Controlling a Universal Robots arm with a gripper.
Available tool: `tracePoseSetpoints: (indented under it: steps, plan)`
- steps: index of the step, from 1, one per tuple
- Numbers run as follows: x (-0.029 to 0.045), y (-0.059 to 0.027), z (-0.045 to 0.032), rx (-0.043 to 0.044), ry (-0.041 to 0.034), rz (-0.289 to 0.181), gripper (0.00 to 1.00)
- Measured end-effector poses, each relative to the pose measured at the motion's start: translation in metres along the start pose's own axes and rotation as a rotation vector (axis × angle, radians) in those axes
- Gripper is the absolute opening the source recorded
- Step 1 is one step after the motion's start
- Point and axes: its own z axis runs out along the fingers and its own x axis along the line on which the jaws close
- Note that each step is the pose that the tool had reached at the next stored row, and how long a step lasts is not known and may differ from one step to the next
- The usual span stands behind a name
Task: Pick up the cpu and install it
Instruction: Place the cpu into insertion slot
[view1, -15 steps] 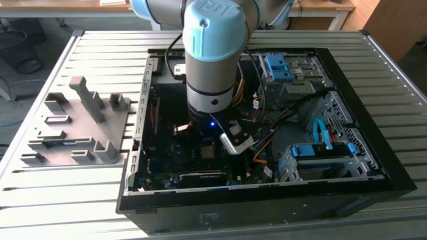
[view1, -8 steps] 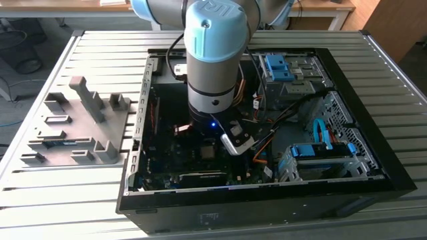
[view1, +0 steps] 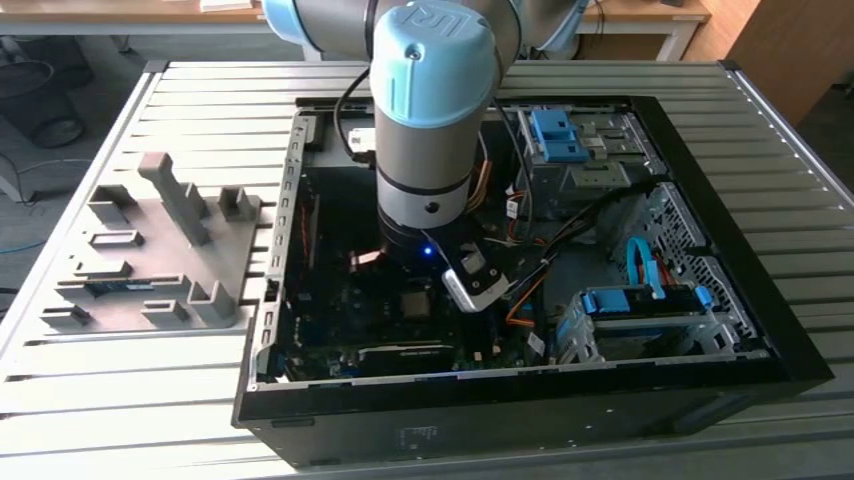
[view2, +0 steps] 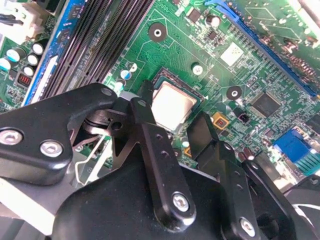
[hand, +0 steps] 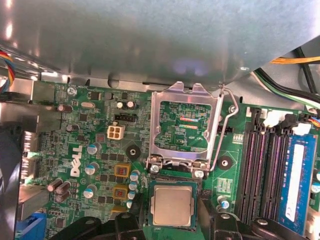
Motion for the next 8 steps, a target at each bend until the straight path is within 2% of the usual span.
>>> tracePoseSetpoints:
  steps: [8]
  plan:
    - [-0.0005, 0.0, 0.0017, -0.0001, -0.0001, 0.0, 0.55]
